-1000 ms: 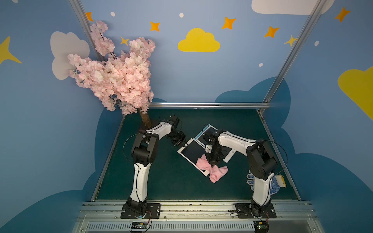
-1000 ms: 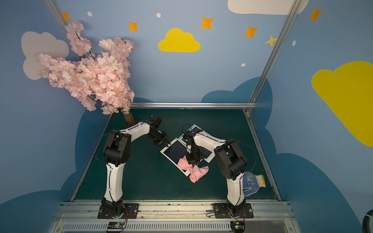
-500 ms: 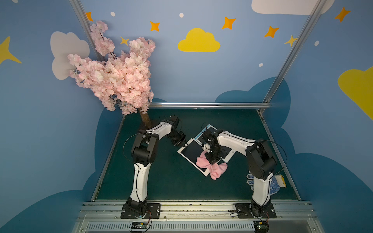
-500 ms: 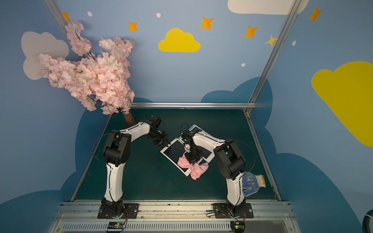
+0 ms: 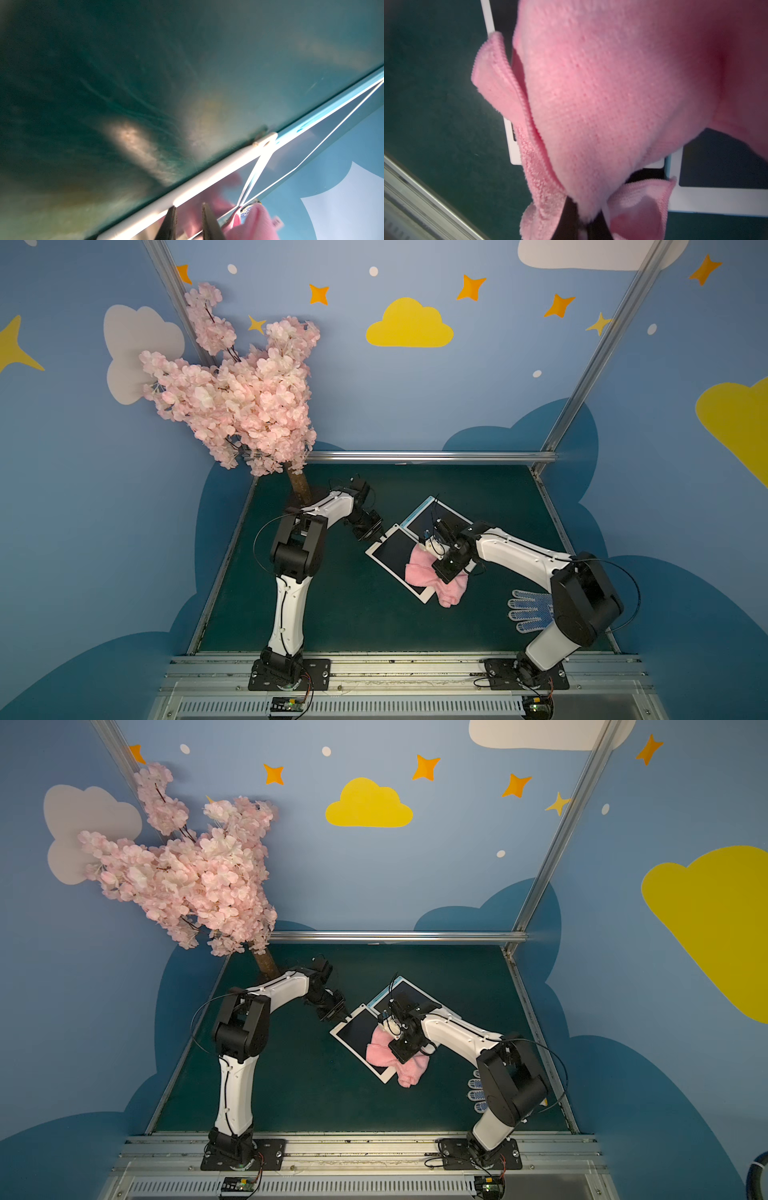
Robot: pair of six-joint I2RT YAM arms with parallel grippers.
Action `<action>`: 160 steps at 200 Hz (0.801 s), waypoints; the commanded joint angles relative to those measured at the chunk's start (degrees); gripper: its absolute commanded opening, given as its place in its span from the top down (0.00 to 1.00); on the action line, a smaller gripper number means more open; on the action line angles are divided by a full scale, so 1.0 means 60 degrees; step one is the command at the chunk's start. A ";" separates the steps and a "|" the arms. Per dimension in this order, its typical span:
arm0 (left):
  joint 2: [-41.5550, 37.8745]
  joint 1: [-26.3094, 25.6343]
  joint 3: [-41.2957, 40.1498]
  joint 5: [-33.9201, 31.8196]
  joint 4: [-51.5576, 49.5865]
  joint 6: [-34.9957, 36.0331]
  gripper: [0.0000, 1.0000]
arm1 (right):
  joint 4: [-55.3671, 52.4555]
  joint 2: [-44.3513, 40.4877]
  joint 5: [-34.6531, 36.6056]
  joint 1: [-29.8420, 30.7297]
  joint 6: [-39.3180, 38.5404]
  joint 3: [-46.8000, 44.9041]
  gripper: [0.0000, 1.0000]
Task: Wipe the drawing tablet
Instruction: Wipe the dirt from the drawing tablet.
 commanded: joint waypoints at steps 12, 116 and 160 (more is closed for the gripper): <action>0.0398 -0.0055 0.0032 -0.0436 -0.0317 0.0035 0.75 | 0.0407 -0.0118 -0.0057 -0.0177 -0.0221 -0.0327 1.00; 0.0414 -0.0038 0.0027 -0.0459 -0.0361 0.0121 0.75 | 0.0620 0.1044 -0.0979 0.0851 0.1160 0.0413 1.00; 0.0427 -0.0022 0.0055 -0.0445 -0.0376 0.0168 0.75 | 0.1344 0.0938 -0.0705 0.0664 0.2388 -0.0693 1.00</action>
